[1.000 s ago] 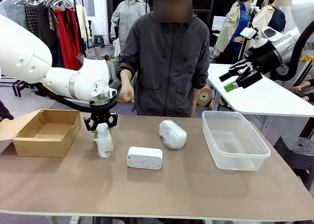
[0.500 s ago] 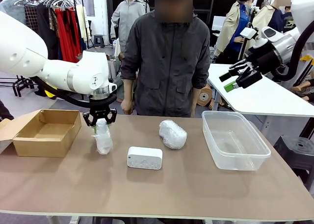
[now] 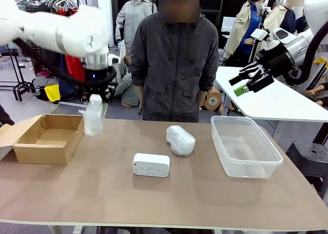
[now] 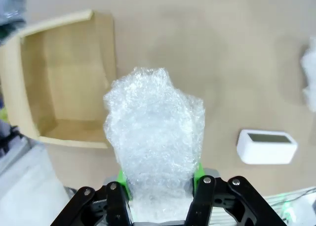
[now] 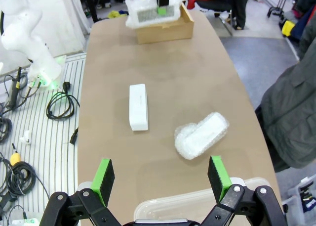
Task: Separate and place wrapped and unwrapped clocks.
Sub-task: Pick up the Digital clock indicated by the person, then if the picked Digital clock is wrapped, place it in the Package Box ; if not, place it in the Organizing box.
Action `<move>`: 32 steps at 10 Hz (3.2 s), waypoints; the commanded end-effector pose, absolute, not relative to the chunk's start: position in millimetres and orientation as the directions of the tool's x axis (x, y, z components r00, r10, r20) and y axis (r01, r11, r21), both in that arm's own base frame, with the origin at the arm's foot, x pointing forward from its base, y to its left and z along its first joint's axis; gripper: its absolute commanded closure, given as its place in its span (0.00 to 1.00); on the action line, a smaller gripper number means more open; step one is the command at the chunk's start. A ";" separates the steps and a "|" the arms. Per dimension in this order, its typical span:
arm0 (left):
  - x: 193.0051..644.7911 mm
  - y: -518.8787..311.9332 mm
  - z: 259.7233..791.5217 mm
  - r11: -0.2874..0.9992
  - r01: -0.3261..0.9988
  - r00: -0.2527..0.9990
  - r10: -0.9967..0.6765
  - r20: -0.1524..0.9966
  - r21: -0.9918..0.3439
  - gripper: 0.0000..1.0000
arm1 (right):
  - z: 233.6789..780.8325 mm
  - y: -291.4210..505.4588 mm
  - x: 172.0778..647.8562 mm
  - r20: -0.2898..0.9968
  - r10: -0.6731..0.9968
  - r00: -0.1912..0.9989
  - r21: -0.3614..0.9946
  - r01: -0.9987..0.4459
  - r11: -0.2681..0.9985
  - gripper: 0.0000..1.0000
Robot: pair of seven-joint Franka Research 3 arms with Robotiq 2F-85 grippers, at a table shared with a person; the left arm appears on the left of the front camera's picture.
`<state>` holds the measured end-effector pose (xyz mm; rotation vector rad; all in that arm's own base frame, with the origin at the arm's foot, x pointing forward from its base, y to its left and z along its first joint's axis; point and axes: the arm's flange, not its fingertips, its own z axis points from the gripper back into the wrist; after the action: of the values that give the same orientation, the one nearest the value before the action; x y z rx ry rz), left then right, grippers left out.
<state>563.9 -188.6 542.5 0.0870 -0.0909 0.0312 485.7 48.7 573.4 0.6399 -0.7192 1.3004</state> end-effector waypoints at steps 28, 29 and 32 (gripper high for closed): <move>541.5 -209.5 693.1 0.993 0.110 0.969 -0.119 0.218 0.051 1.00 | 573.8 49.7 485.2 0.783 0.612 0.112 0.020 -0.988 0.156 0.00; 541.5 -209.5 693.1 0.993 0.110 0.969 -0.119 0.218 0.051 1.00 | 573.8 49.7 485.2 0.783 0.612 0.112 0.020 -0.988 0.156 0.00; 541.5 -209.5 693.1 0.993 0.110 0.969 -0.119 0.218 0.051 1.00 | 573.8 49.7 485.2 0.783 0.612 0.112 0.020 -0.988 0.156 0.00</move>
<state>544.6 -211.7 688.1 0.0374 -0.2137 -0.1282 485.7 48.7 573.4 0.6399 -0.7191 1.3005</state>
